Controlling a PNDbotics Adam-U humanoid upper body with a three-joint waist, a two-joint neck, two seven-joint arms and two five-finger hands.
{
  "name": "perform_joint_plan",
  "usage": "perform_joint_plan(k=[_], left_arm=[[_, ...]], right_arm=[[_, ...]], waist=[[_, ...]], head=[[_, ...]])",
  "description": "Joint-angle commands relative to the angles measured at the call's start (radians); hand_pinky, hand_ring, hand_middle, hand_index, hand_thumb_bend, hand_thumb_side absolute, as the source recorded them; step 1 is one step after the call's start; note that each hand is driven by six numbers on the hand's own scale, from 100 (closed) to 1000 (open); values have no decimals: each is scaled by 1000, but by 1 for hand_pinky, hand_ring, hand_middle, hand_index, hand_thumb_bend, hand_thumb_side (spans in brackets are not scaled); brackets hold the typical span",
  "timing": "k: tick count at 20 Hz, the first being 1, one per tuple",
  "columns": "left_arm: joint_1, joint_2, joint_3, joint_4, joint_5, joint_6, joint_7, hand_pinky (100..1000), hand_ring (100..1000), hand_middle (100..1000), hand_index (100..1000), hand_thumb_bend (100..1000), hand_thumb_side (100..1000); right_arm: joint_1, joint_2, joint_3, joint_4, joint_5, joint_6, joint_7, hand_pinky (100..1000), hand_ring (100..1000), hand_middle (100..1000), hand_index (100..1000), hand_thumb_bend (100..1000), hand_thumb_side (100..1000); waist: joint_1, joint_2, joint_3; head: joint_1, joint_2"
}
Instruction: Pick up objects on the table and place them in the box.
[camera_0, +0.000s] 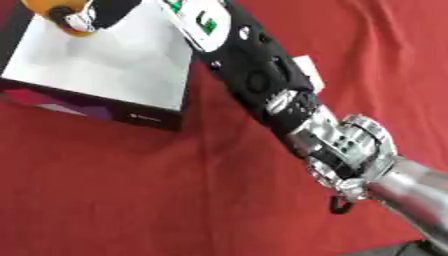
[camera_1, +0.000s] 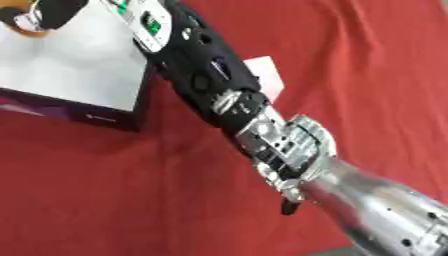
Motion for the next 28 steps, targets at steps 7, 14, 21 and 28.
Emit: perform_joint_plan(k=[7, 14, 21, 28], left_arm=[[-16, 48, 10, -10, 10, 3, 3, 831, 716, 774, 807, 740, 647], [-12, 45, 9, -7, 10, 4, 3, 831, 715, 774, 806, 739, 647], [-8, 42, 7, -12, 6, 4, 3, 831, 713, 773, 805, 738, 646], [-2, 40, 7, -9, 2, 7, 4, 831, 713, 773, 803, 736, 645]], right_arm=[[2, 11, 18, 46, 107, -46, -14, 843, 728, 585, 714, 412, 100], [-1, 4, 10, 57, 95, -28, -46, 850, 735, 583, 711, 381, 100], [4, -17, 6, 57, 86, -16, -61, 850, 732, 580, 709, 366, 100], [-17, -85, -13, 6, 7, 20, -84, 860, 744, 598, 727, 345, 100]], waist=[[23, -197, 0], [17, -195, 4], [15, -197, 5], [15, -202, -3]], head=[[-2, 3], [-16, -4], [-20, -14], [-5, -4]])
